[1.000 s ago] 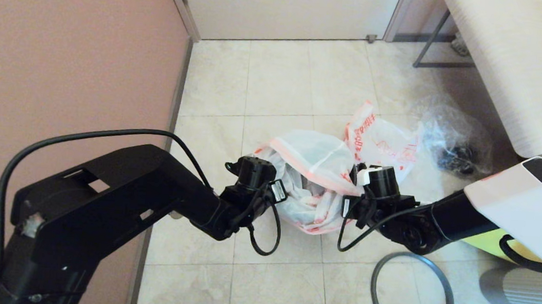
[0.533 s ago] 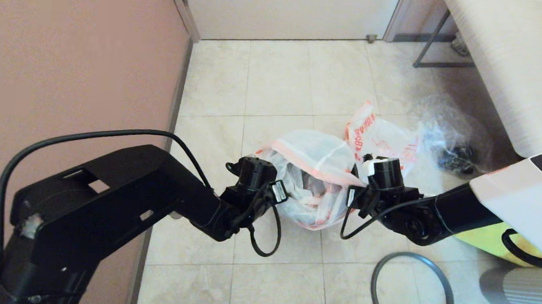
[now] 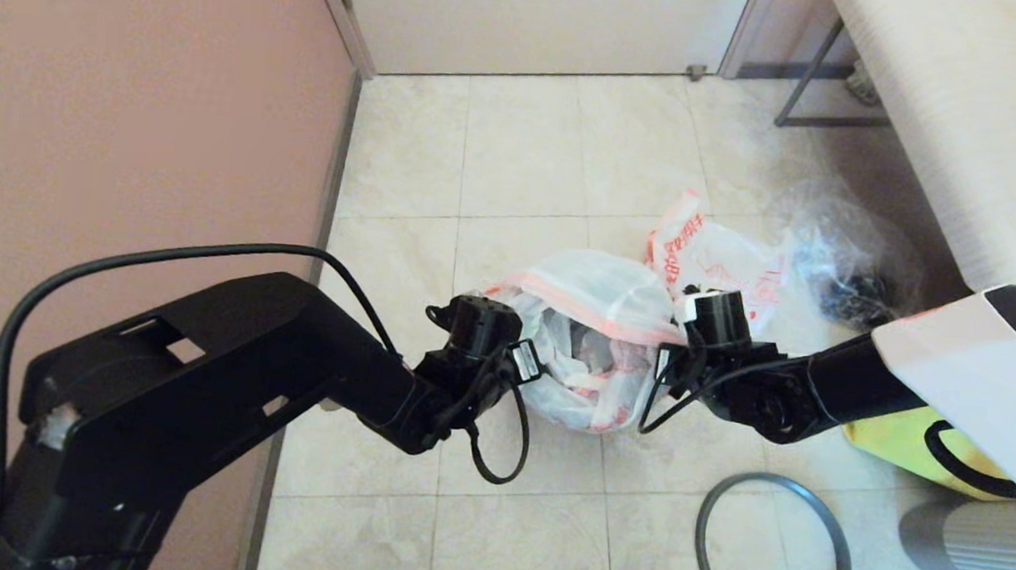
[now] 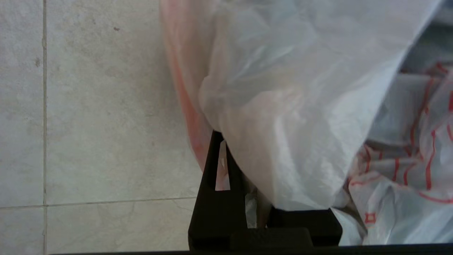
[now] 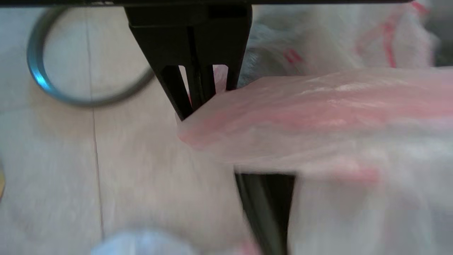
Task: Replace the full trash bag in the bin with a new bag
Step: Put the new garbage bag on the trash can
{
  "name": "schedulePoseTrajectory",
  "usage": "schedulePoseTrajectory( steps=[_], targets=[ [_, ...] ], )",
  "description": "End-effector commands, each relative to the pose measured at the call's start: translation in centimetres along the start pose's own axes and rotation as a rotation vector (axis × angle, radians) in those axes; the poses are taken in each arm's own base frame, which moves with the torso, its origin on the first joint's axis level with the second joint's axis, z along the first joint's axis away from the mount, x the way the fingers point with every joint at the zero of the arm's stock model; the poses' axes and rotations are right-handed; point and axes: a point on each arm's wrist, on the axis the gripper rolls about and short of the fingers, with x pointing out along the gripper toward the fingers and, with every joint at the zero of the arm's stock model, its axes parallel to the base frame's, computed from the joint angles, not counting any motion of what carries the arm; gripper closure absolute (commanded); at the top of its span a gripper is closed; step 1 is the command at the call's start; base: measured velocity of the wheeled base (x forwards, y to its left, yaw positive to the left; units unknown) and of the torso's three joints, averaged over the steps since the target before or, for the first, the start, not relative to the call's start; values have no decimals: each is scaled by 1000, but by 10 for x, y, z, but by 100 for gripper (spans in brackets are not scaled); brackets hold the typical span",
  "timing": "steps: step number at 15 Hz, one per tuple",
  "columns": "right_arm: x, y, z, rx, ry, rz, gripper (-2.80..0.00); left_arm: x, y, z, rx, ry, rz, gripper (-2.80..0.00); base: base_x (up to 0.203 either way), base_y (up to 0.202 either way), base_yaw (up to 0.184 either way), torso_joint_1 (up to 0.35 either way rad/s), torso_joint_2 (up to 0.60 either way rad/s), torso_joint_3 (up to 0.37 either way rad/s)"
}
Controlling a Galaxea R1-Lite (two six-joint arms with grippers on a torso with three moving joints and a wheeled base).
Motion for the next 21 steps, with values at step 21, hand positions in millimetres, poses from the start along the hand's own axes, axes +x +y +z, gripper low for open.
schedulePoseTrajectory(
  steps=[21],
  targets=[
    [-3,-5,63,112,-169,45,0,-5,-6,-10,14,65,-36,0,0,0,0,0,0,0]
  ],
)
